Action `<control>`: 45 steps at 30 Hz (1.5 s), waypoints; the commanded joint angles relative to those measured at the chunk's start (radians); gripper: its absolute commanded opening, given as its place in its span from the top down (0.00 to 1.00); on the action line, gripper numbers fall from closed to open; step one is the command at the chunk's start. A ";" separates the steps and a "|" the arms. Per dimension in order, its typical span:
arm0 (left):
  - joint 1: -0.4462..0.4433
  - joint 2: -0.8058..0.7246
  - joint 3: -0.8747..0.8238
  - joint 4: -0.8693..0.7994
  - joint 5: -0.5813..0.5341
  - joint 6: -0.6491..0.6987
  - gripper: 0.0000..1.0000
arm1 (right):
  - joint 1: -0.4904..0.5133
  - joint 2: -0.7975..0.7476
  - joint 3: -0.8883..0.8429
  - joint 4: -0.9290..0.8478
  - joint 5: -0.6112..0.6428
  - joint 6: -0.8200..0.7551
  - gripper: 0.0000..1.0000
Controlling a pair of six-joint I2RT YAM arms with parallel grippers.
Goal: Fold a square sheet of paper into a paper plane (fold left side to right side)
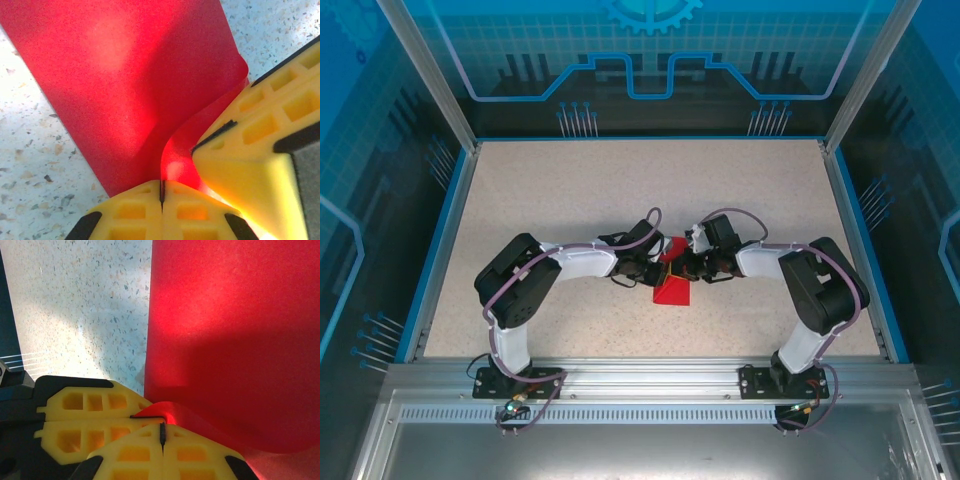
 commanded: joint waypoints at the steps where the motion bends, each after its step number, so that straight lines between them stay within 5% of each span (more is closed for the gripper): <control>1: 0.002 0.017 -0.032 -0.024 0.018 0.009 0.96 | 0.013 0.020 0.001 -0.051 0.019 -0.034 0.98; 18: 0.003 0.005 -0.037 -0.039 0.018 0.017 0.94 | 0.013 0.041 0.017 -0.184 0.134 -0.129 0.98; 31: 0.003 -0.211 -0.043 -0.128 -0.030 0.031 0.74 | 0.012 0.058 0.018 -0.195 0.129 -0.134 0.98; 45: -0.014 -0.166 -0.122 0.073 0.280 -0.097 0.76 | 0.012 0.052 0.018 -0.195 0.122 -0.132 0.98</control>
